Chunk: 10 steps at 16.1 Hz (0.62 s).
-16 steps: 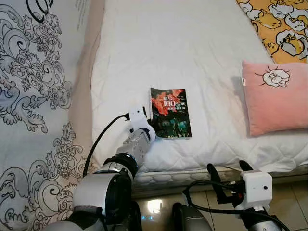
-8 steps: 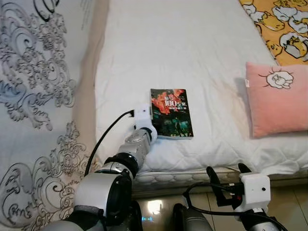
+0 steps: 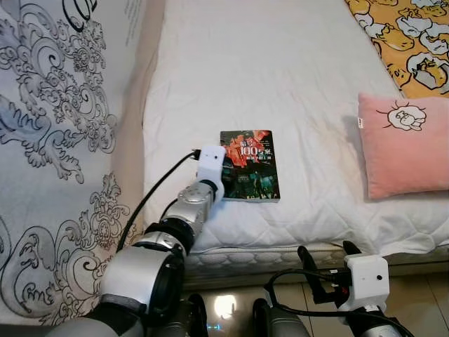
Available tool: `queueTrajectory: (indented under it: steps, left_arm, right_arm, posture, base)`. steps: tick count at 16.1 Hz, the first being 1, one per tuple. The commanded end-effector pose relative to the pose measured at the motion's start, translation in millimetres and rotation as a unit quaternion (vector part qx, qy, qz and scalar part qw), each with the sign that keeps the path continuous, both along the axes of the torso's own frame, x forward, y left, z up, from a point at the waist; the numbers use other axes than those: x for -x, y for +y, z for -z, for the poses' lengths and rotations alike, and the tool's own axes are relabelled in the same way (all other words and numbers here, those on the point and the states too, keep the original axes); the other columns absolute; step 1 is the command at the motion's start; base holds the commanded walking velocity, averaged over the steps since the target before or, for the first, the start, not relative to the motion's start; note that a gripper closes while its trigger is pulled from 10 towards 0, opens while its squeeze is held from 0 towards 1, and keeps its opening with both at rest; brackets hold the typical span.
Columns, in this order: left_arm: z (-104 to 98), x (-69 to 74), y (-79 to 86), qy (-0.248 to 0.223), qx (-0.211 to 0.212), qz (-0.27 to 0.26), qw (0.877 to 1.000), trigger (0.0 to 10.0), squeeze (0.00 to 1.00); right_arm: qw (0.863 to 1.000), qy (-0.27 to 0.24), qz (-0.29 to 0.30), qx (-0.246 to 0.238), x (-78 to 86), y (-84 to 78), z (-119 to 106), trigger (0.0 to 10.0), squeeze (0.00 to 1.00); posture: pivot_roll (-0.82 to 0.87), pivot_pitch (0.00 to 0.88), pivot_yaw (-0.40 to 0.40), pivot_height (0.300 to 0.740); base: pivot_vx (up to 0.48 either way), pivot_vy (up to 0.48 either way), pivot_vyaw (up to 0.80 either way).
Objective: Clean up the room
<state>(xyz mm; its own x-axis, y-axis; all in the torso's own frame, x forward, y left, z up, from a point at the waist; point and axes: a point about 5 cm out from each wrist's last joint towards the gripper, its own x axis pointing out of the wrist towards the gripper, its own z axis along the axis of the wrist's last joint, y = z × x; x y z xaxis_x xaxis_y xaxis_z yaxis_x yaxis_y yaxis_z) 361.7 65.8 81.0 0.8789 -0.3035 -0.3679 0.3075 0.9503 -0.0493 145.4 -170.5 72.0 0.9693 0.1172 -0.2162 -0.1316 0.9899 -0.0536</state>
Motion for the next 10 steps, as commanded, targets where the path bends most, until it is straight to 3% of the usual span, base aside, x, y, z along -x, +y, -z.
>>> queueTrajectory:
  steps: [1,3,5,6,8,10]
  left_arm:
    - [-3,-1.4,-1.9,-0.01,-0.008,0.005,1.0,10.0,1.0]
    - [-7,-4.0,2.2,-0.033,-0.026,0.015,0.999,10.0,1.0]
    - [-28,-13.9,19.9,-0.106,-0.024,0.027,0.994,10.0,1.0]
    - [-29,-14.2,24.2,-0.115,-0.022,0.027,0.993,10.0,1.0]
    - [-31,-12.4,60.5,-0.153,-0.012,-0.024,0.988,10.0,1.0]
    - [-32,-5.3,76.2,-0.176,-0.003,-0.053,0.983,10.0,1.0]
  right_arm:
    - [1.0,0.009,0.001,0.002,2.0,-3.5,5,10.0,0.0]
    - [1.0,0.002,-0.003,0.001,-3.4,-1.1,5,10.0,0.0]
    - [0.998,-0.05,0.034,0.001,-21.0,-8.6,-10,10.0,0.0]
    - [0.997,-0.06,0.043,0.003,-24.0,-11.1,-13,10.0,0.0]
    - [0.991,-0.092,0.094,0.001,-42.3,-26.2,-18,10.0,0.0]
    - [0.99,-0.094,0.104,-0.005,-54.9,-28.6,-12,10.0,0.0]
  posture:
    - [-0.22,0.134,-0.023,0.74]
    - [-0.2,0.118,-0.014,0.74]
    - [-0.17,0.084,0.01,0.74]
    - [-0.17,0.084,0.01,0.74]
    - [-0.09,0.025,0.035,0.74]
    - [-0.03,0.0,0.043,0.74]
  base:
    - [0.0,0.0,0.0]
    - [0.0,0.0,0.0]
    - [0.0,0.0,0.0]
    - [0.0,0.0,0.0]
    - [0.0,0.0,0.0]
    - [0.0,0.0,0.0]
